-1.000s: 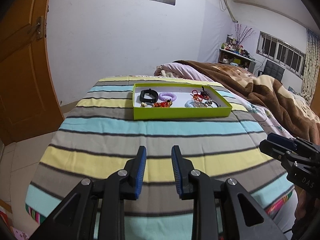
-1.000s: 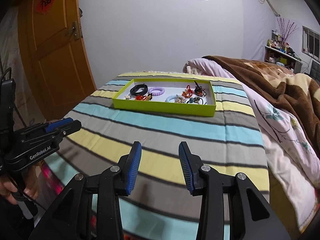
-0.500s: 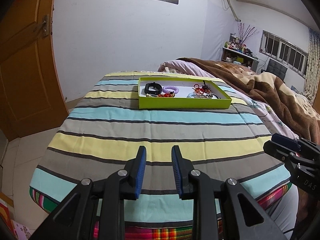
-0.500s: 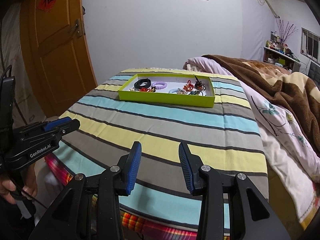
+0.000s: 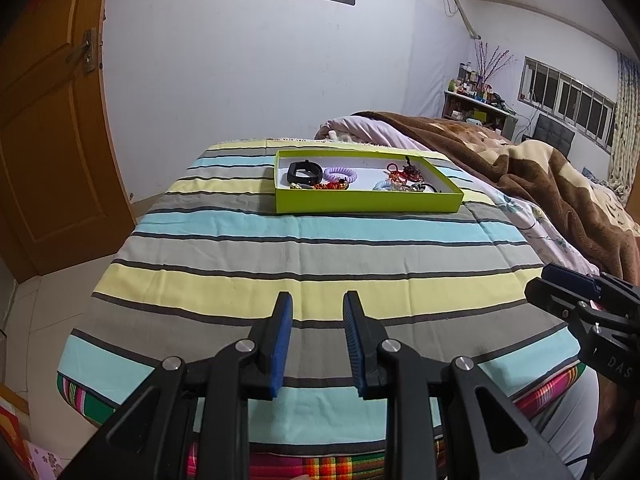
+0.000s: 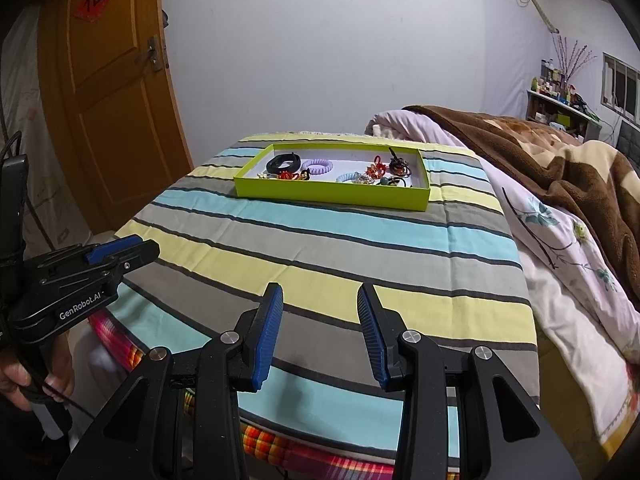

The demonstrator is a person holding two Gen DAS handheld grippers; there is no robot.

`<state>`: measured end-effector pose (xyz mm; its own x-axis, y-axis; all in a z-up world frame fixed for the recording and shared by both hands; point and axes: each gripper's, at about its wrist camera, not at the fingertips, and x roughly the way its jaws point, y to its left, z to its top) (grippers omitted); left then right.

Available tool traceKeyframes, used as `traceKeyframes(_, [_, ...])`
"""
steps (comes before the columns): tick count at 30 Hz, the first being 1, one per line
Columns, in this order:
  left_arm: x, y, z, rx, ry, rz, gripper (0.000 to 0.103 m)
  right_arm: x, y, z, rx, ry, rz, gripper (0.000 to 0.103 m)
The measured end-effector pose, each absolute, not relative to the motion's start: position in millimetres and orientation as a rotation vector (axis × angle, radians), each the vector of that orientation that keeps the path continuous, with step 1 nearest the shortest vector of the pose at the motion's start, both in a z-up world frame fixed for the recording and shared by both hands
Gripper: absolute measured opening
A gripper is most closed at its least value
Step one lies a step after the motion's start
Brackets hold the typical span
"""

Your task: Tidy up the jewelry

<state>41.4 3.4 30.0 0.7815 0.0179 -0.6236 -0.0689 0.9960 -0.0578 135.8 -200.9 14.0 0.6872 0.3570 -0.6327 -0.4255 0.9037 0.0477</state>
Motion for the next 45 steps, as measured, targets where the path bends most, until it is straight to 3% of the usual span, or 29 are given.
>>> traceKeyframes(45, [42.3,1.5,26.6,-0.062,0.687,0.066,0.027,137.8,-199.3,8.7,-0.105,0.702,0.437,0.04])
